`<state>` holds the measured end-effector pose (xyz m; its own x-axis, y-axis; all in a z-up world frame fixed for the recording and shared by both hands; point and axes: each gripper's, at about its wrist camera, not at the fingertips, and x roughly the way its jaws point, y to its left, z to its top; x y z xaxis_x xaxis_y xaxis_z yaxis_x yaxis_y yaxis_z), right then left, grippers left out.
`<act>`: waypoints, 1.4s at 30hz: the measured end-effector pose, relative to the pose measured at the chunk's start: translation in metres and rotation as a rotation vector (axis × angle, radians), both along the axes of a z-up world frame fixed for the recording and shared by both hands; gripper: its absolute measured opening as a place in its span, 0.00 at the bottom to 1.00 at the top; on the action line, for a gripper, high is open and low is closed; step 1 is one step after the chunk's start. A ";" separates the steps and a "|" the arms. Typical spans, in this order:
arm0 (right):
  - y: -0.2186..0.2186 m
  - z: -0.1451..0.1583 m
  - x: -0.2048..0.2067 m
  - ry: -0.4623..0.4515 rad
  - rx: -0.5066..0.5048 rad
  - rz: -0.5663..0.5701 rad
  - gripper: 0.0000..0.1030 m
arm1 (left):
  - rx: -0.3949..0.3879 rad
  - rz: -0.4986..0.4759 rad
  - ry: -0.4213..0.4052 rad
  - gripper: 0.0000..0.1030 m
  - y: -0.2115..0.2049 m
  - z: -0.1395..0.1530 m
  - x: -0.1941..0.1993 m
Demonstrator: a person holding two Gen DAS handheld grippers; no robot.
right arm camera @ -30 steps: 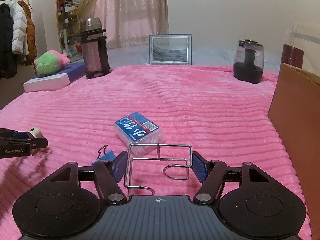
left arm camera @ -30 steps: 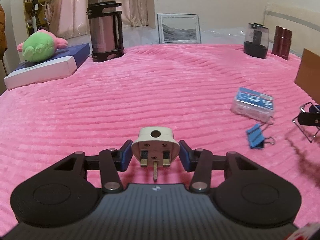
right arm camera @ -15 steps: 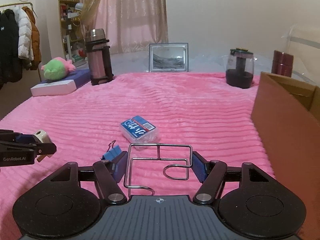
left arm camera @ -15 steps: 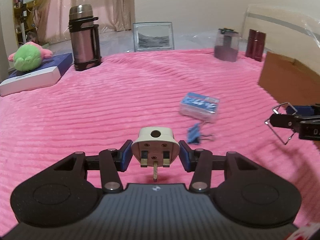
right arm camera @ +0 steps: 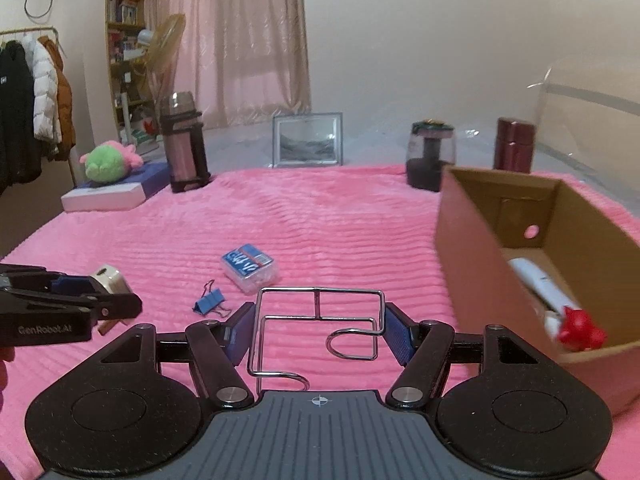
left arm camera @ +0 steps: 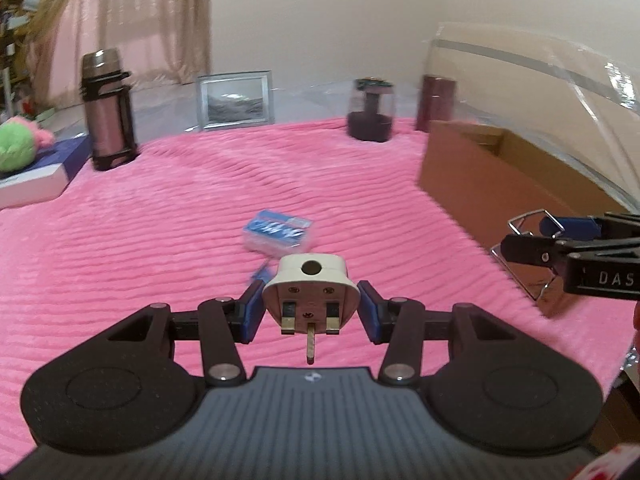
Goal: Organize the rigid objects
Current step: 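Carry the plug adapter and wire rack with both tools over the box, then lower into the box and open the left tool while the right tool releases the rack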
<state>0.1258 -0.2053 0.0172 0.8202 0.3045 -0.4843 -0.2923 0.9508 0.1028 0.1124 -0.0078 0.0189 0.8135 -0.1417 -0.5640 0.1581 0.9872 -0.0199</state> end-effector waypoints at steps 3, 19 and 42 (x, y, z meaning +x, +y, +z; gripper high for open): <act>-0.017 0.011 -0.012 -0.019 0.003 -0.024 0.62 | 0.002 -0.037 -0.011 0.42 -0.020 0.008 -0.002; -0.128 0.045 -0.025 -0.079 -0.003 -0.173 0.62 | -0.006 -0.264 -0.057 0.42 -0.134 0.043 0.019; -0.223 0.033 0.057 0.017 -0.181 -0.033 0.62 | 0.065 -0.514 -0.023 0.42 -0.255 0.045 0.119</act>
<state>0.1827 -0.4280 0.0503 0.8195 0.1844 -0.5426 -0.2604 0.9632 -0.0660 0.2312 -0.2628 0.0636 0.6604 -0.4912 -0.5680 0.6224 0.7812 0.0480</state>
